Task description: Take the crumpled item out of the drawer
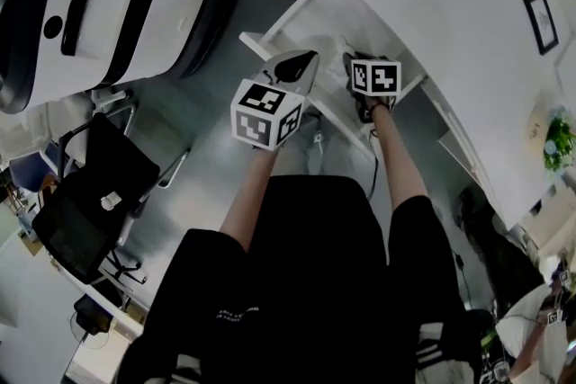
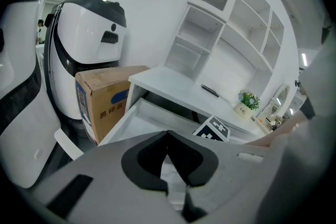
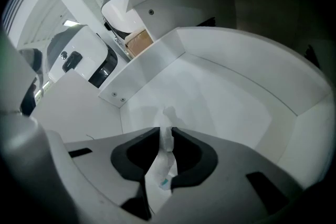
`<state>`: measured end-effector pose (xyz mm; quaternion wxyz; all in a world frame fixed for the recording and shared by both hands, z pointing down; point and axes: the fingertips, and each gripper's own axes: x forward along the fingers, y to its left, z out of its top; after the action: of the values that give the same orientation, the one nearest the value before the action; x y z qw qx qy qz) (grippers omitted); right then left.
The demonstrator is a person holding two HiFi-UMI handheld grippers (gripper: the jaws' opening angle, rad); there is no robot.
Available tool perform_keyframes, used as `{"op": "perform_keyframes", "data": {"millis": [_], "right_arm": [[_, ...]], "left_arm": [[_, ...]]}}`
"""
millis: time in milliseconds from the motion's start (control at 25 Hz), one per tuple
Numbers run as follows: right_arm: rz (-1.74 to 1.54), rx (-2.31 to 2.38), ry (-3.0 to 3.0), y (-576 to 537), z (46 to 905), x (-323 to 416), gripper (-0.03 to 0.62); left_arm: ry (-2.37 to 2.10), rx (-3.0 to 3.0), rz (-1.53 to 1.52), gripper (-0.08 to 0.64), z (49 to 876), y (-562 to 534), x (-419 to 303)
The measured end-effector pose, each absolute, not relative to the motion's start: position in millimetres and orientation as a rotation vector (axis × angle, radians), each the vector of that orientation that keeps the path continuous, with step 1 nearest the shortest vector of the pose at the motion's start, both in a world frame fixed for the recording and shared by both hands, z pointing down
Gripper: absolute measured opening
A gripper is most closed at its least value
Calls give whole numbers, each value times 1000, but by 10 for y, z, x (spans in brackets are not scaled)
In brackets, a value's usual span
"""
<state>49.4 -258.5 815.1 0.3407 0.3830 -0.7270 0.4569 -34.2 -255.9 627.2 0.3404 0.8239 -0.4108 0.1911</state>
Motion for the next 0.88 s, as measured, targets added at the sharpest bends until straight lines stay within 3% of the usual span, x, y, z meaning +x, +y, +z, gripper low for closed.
{"op": "perform_keyframes", "data": {"millis": [880], "right_arm": [[1173,1055,-2259,-2570,6753,589,57]], "left_arm": [[-1117,2264,304,-3,5702,-2356,-479]]}}
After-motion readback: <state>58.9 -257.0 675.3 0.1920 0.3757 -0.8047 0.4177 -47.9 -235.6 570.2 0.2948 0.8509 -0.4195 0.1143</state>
